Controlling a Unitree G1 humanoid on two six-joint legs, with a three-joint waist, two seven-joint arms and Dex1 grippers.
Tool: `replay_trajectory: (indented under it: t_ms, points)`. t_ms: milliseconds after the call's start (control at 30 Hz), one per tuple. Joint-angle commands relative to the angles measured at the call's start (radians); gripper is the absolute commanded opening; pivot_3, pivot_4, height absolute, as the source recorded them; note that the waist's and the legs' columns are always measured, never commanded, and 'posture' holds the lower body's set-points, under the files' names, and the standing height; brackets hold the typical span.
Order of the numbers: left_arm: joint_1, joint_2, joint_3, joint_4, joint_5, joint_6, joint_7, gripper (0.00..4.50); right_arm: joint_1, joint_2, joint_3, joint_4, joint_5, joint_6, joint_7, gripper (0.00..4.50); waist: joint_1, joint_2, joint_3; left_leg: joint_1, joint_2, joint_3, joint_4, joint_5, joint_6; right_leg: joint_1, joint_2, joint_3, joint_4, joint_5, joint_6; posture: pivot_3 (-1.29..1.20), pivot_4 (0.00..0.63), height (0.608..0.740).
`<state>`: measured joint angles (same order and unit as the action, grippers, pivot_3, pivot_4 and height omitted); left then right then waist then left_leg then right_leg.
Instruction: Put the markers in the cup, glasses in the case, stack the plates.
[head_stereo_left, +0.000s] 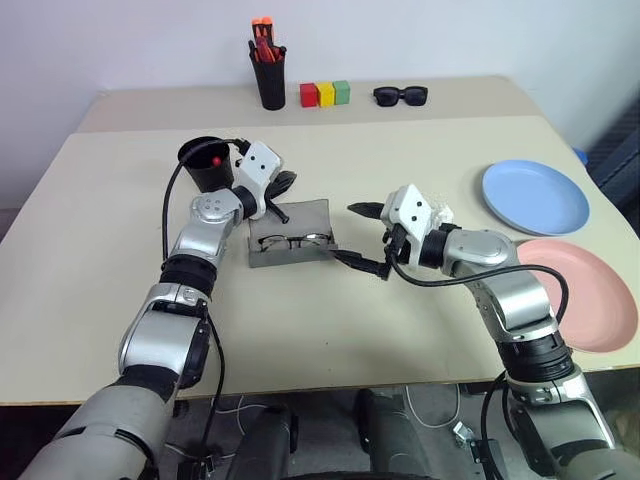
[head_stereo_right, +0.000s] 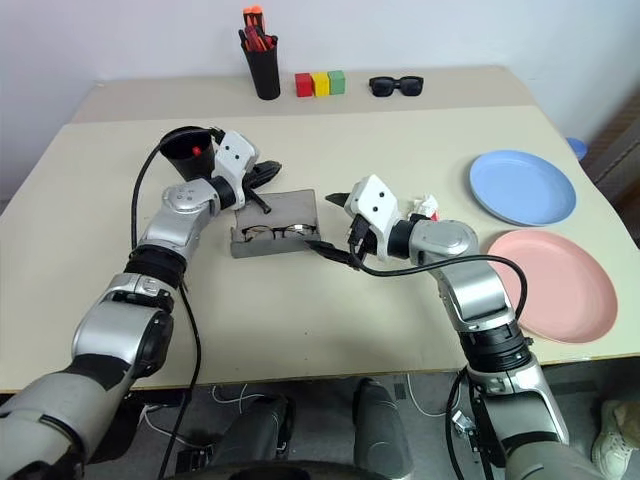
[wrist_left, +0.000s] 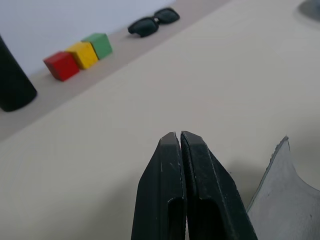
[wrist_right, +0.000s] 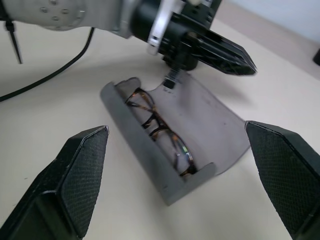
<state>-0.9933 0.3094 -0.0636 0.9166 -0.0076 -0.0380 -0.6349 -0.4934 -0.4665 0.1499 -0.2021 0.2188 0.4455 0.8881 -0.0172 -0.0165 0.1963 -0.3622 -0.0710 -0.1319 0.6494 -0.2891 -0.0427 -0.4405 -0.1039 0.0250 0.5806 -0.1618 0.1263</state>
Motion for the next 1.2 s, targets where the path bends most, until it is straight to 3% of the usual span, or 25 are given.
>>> replay_trajectory:
  t_ms: [33,233,467,933,1200]
  points:
    - [-0.064,0.013,0.011,0.035,0.009,0.02,0.004,0.05,-0.004,0.012,0.028,-0.035,-0.011,-0.007,-0.027,4.5,0.001,0.0,0.0,0.0,0.0,0.0,0.0,0.0,0.0,0.0,0.0,0.0,0.0,0.0,0.0,0.0,0.15,0.74]
    - [-0.084,0.018,-0.004,0.084,0.019,0.073,-0.059,0.05,-0.027,0.078,0.08,-0.01,-0.063,-0.007,-0.114,4.5,0.001,0.0,0.0,0.0,0.0,0.0,0.001,0.0,0.0,0.0,0.0,0.0,0.0,0.0,0.0,0.0,0.15,0.74]
    - [-0.086,0.015,0.025,0.035,-0.033,0.281,-0.156,0.05,-0.056,0.085,0.102,0.028,-0.112,-0.03,-0.156,4.5,0.0,0.0,0.0,-0.001,0.0,0.0,0.001,0.0,0.0,0.0,0.0,0.0,0.001,0.0,0.0,0.0,0.15,0.74]
    - [0.086,0.053,-0.032,-0.407,-0.1,0.641,-0.333,0.05,-0.068,0.09,0.113,0.089,-0.175,-0.097,-0.18,4.5,-0.004,0.0,0.0,-0.001,0.0,-0.001,0.001,0.0,0.0,-0.001,0.0,0.0,0.001,0.0,0.0,0.0,0.15,0.74]
    - [0.175,0.094,-0.05,-0.622,-0.15,0.789,-0.345,0.05,-0.065,0.087,0.111,0.097,-0.193,-0.118,-0.181,4.5,-0.003,0.0,0.0,-0.001,0.0,-0.001,0.001,0.0,-0.001,-0.001,0.0,0.0,0.002,0.0,0.0,0.0,0.15,0.74]
